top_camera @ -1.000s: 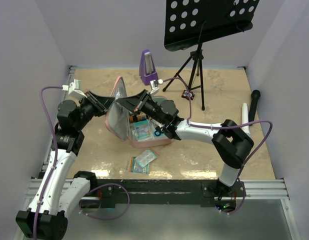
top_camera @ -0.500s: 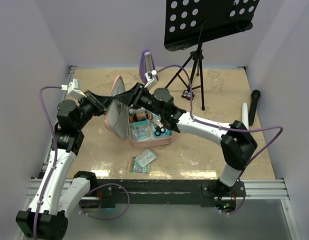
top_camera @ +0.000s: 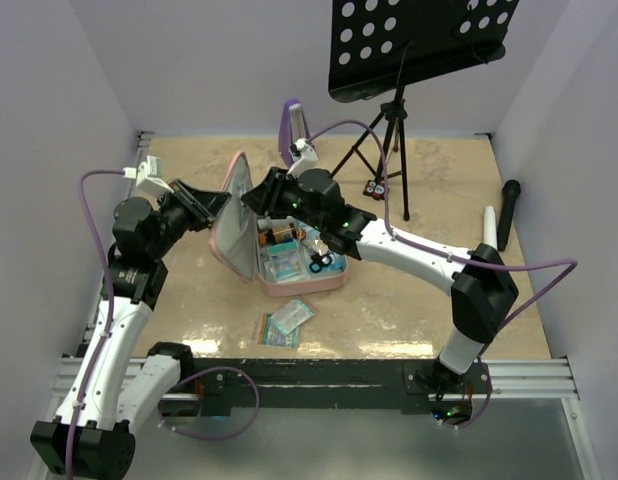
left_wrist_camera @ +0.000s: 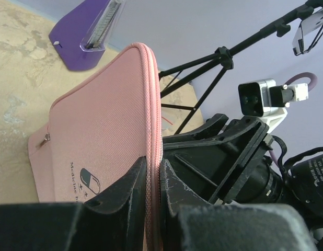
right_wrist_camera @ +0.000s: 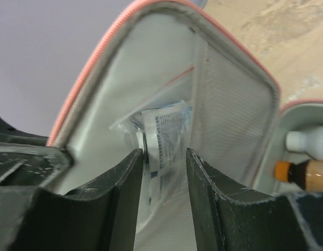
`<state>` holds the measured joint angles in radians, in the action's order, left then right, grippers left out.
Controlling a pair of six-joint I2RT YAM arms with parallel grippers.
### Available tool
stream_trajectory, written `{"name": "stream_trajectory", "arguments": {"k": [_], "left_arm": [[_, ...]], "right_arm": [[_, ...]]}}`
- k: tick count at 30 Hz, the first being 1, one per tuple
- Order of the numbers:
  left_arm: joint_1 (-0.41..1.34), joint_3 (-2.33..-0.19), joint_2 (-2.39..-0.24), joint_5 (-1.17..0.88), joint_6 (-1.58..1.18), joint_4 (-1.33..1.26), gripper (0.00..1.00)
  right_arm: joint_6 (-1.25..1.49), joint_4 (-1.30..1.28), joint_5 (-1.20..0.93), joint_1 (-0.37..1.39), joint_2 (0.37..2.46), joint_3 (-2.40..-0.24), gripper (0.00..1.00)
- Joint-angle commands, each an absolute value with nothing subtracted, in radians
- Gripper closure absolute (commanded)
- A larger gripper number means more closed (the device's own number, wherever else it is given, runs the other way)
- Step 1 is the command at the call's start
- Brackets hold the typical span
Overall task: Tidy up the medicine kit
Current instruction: Place the medicine pouch inside the medicine box, then pick up the medicine pouch from the center of the board.
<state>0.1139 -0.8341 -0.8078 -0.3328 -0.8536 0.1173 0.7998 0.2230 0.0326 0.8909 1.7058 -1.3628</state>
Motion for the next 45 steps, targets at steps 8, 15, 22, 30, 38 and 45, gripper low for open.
{"name": "stream_trajectory", "arguments": {"k": [8,15,22,30,38,45], "left_arm": [[0.121,-0.922,-0.815,-0.384,-0.867,-0.002,1.00],[0.121,-0.923,-0.807,-0.359,-0.873,-0.002,1.00],[0.121,-0.933,-0.816,-0.334,-0.833,0.040,1.00],[0.121,-0.917,-0.824,-0.321,-0.853,0.021,1.00],[0.121,-0.914,-0.808,-0.313,-0.831,0.064,1.00],[0.121,-0.882,-0.787,-0.313,-0.834,0.063,1.00]], "right_arm": [[0.566,0.063,0.182,0.956,1.588,-1.422,0.71],[0.476,0.038,0.199,0.985,1.482,-1.370,0.71],[0.403,-0.087,0.238,1.095,1.161,-1.024,0.55],[0.494,-0.164,0.394,1.310,1.205,-0.838,0.52],[0.460,-0.118,0.532,1.442,1.417,-0.865,0.40],[0.457,-0.095,0.577,1.457,1.520,-0.888,0.36]]}}
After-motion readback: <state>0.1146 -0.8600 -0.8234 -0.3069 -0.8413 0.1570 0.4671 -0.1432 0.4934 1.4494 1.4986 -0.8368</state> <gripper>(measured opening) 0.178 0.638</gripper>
